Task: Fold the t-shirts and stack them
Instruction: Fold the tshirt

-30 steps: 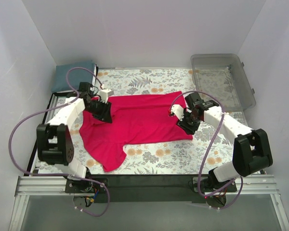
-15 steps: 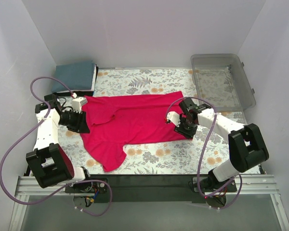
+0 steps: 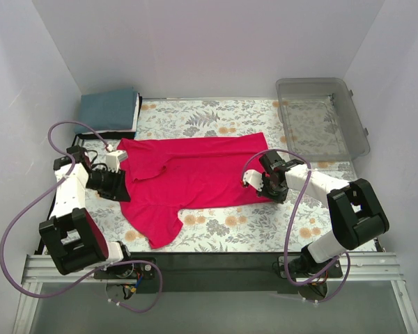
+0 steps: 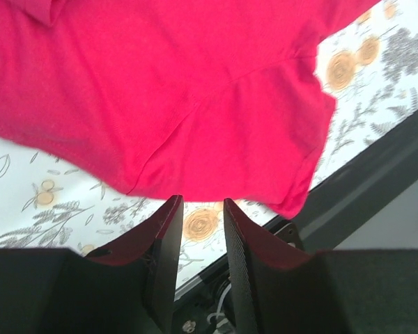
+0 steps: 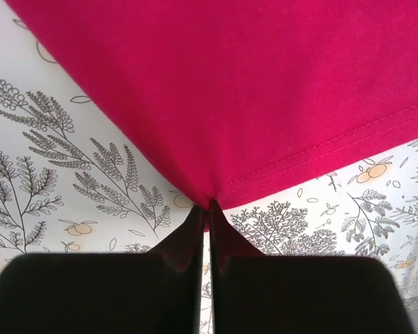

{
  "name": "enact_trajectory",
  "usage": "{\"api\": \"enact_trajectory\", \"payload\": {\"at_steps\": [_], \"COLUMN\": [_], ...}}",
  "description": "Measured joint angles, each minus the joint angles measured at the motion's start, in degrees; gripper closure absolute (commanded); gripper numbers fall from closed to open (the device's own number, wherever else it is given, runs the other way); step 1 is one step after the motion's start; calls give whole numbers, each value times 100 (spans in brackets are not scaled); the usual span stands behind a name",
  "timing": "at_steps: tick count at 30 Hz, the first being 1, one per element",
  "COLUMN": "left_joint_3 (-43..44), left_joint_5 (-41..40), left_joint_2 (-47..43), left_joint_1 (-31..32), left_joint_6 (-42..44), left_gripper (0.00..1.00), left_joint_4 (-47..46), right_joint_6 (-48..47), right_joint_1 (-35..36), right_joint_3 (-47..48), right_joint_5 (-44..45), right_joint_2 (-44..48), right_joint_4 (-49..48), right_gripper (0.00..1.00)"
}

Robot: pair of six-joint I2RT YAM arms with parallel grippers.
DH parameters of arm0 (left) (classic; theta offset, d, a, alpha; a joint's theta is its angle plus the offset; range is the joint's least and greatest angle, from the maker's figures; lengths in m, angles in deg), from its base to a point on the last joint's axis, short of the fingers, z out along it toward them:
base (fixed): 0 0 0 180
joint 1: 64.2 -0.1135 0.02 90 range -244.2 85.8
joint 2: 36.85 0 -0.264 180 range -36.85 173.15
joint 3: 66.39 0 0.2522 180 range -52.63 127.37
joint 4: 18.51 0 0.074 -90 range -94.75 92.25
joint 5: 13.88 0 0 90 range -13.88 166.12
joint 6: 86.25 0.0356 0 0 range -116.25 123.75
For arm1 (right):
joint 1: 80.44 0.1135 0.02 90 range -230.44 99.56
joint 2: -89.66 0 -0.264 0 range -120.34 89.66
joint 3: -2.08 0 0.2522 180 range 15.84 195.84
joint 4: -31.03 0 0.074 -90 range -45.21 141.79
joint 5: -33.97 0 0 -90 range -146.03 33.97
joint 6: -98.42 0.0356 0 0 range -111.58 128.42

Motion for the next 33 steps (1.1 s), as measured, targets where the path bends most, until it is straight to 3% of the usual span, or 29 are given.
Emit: {"api": "enact_trajectory", "payload": {"at_steps": [8,13,20,26,31,33], "left_joint_3": [-695,-990,-1744,-2052,-2323,-2387], "left_joint_5": [-723,-767,-1143,-1445,-1676,-1770], "left_joint_2": [-492,-540,-719,-769,-743,-748], "left_joint_1": [-90,-44,785,1276,1397,1429], "left_joint_6": [557,789,837,741,748,748], "left_gripper": [75,72,53,46,48,56], "left_joint_4": [-308,-643,-1373,-1934,-2264,-2400], "right_joint_6": [0,4,22,24,24,24], "right_joint_1": [0,0,0,-2,-2,-2], "right_joint_3": [2,15,48,83,103,114], "right_joint_5": [133,120,70,37,37,35], "right_joint_2": [0,-2,-17,-28,-52,-61], "right_joint_4": [-92,-90,-83,-15,26,26], "right_gripper": [99,99,99,99,99,99]}}
